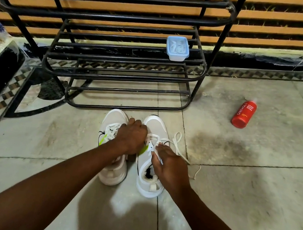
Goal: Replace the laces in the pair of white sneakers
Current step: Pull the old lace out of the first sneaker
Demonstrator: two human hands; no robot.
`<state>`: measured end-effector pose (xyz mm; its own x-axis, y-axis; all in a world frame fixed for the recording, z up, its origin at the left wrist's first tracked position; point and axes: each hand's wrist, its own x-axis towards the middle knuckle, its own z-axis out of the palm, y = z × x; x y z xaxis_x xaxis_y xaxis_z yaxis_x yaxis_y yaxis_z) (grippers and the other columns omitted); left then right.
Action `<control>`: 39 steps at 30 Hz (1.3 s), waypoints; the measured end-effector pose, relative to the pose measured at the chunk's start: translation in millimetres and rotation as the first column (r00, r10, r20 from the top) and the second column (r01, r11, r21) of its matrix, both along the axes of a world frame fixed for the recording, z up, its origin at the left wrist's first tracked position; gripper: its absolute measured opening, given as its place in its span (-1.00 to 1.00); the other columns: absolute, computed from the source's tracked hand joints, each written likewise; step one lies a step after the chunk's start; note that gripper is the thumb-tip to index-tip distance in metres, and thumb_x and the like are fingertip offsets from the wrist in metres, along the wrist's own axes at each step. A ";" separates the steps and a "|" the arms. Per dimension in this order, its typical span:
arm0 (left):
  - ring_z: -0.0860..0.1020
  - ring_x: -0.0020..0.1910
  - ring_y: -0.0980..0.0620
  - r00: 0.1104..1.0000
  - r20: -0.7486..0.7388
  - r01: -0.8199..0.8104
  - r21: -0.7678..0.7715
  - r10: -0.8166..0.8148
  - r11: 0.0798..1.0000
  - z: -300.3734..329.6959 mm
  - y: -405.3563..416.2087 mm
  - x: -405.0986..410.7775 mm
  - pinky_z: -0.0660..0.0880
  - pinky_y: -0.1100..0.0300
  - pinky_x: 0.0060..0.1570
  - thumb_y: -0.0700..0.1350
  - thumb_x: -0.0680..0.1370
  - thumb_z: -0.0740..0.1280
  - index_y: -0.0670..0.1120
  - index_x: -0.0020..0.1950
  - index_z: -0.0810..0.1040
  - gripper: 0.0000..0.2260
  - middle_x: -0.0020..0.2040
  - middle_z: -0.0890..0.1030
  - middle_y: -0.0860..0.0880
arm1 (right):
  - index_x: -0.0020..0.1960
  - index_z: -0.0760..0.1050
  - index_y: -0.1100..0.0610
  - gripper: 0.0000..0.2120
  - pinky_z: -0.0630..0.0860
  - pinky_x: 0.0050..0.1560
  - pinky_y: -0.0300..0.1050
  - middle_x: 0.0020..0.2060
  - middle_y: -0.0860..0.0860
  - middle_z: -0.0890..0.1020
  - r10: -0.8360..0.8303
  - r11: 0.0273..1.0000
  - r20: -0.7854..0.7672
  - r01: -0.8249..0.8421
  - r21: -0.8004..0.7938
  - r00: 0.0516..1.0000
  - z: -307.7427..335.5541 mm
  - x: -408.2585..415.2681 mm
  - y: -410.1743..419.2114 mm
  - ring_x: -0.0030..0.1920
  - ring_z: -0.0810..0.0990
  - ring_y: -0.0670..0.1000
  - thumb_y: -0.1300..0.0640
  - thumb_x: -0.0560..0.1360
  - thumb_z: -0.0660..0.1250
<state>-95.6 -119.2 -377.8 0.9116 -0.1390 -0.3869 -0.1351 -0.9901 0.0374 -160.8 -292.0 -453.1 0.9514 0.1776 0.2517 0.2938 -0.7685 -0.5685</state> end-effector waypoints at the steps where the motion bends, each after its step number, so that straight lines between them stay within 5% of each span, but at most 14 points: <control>1: 0.31 0.40 -0.23 0.997 -0.063 -0.050 -0.077 0.045 0.996 1.7 0.2 3.3 0.39 -0.13 0.30 -0.01 0.62 0.26 -0.08 0.21 0.53 -0.77 0.27 0.45 -0.18 | 0.23 0.64 0.04 -0.55 0.63 0.05 -0.06 0.22 -0.05 0.67 -0.001 1.000 -0.010 0.001 -0.008 1.000 -0.3 0.2 -0.2 0.19 0.65 -0.03 -0.19 0.59 0.16; 5: 0.35 0.32 -0.17 0.986 -0.124 -0.153 -0.408 0.111 0.900 15.0 -7.8 8.9 0.24 -0.04 0.40 -0.06 0.68 0.16 0.07 -0.28 0.47 -0.67 -0.03 0.44 -0.03 | 0.23 0.63 0.02 -0.54 0.61 0.05 -0.07 0.22 -0.06 0.66 0.015 0.999 -0.025 -0.016 -0.037 1.000 -1.8 1.0 1.0 0.19 0.65 -0.02 -0.21 0.60 0.12; 10: 0.45 0.27 -0.21 0.979 0.133 -0.116 -0.271 0.156 0.956 6.4 -9.5 1.2 0.36 -0.14 0.26 0.14 0.69 0.19 0.02 0.09 0.54 -0.76 0.18 0.53 -0.11 | 0.21 0.64 0.05 -0.56 0.60 0.02 -0.12 0.19 -0.04 0.68 0.001 0.998 -0.004 -0.001 -0.065 1.000 -4.0 1.5 2.5 0.14 0.67 -0.01 -0.19 0.59 0.16; 14: 0.54 0.26 -0.16 0.973 0.049 -0.204 -0.265 0.224 0.943 -4.0 -2.2 -6.9 0.44 -0.09 0.22 0.27 0.62 0.27 -0.02 0.12 0.52 -0.63 0.17 0.65 -0.09 | 0.16 0.66 0.05 -0.63 0.57 -0.07 -0.19 0.11 -0.05 0.70 -0.022 0.997 0.035 0.025 -0.077 0.999 -4.4 1.6 3.1 0.04 0.70 -0.01 -0.14 0.58 0.23; 21: 0.62 0.12 -0.21 0.976 0.051 -0.186 -0.301 0.211 0.935 -7.3 6.4 -7.1 0.57 -0.07 0.11 -0.21 0.52 0.36 -0.09 -0.02 0.68 -0.88 0.07 0.68 -0.15 | 0.14 0.66 0.07 -0.62 0.58 -0.10 -0.19 0.09 -0.03 0.71 -0.031 0.997 0.067 0.036 -0.070 0.997 -4.4 1.1 4.4 0.02 0.70 -0.01 -0.15 0.58 0.23; 24: 0.63 0.07 -0.15 0.981 0.023 -0.174 -0.346 0.194 0.922 3.6 5.4 -0.2 0.57 -0.04 0.10 -0.18 0.52 0.38 -0.13 -0.09 0.73 -0.88 0.00 0.68 -0.14 | 0.15 0.65 0.07 -0.60 0.60 -0.11 -0.14 0.11 -0.03 0.70 -0.017 0.996 0.045 0.021 -0.083 0.999 -5.1 1.4 3.5 0.02 0.71 0.01 -0.16 0.57 0.21; 27: 0.60 -0.09 0.12 0.972 -0.067 -0.229 -0.490 0.226 0.841 15.5 6.2 7.4 0.48 0.14 0.07 -0.23 0.51 0.40 -0.08 -0.21 0.76 -0.83 -0.15 0.63 0.06 | 0.20 0.63 0.07 -0.56 0.64 -0.10 -0.05 0.17 -0.03 0.68 -0.007 0.997 0.002 0.007 -0.079 1.000 -4.0 1.1 1.4 0.03 0.71 0.05 -0.19 0.57 0.17; 31: 0.68 -0.12 0.07 0.928 -0.223 -0.362 -0.727 0.297 0.584 8.9 15.0 6.1 0.59 -0.01 0.15 -0.26 0.45 0.32 -0.08 -0.38 0.64 -0.77 -0.18 0.73 -0.01 | 0.21 0.63 0.05 -0.53 0.64 -0.10 -0.04 0.19 -0.04 0.68 -0.028 0.994 -0.027 0.025 -0.102 0.999 -2.8 0.4 1.5 0.03 0.71 0.05 -0.21 0.56 0.14; 35: 0.72 -0.11 0.06 0.896 -0.297 -0.405 -0.852 0.332 0.332 20.1 9.1 -8.3 0.58 0.19 -0.04 -0.37 0.64 0.18 -0.23 -0.30 0.51 -0.68 -0.14 0.75 -0.08 | 0.22 0.63 0.03 -0.50 0.64 -0.08 -0.01 0.20 -0.04 0.67 -0.034 0.991 -0.063 0.025 -0.134 0.997 -2.3 1.0 4.3 0.05 0.71 0.06 -0.24 0.56 0.10; 39: 0.62 -0.21 -0.09 0.885 -0.301 -0.309 -0.950 0.354 -0.037 55.5 0.3 -8.2 0.58 0.17 -0.05 -0.36 0.70 0.13 -0.20 -0.26 0.42 -0.66 -0.20 0.53 -0.21 | 0.24 0.62 0.03 -0.48 0.63 0.00 0.02 0.24 -0.05 0.65 -0.028 0.993 -0.091 0.017 -0.117 0.995 1.4 1.2 4.9 0.12 0.69 0.06 -0.24 0.54 0.10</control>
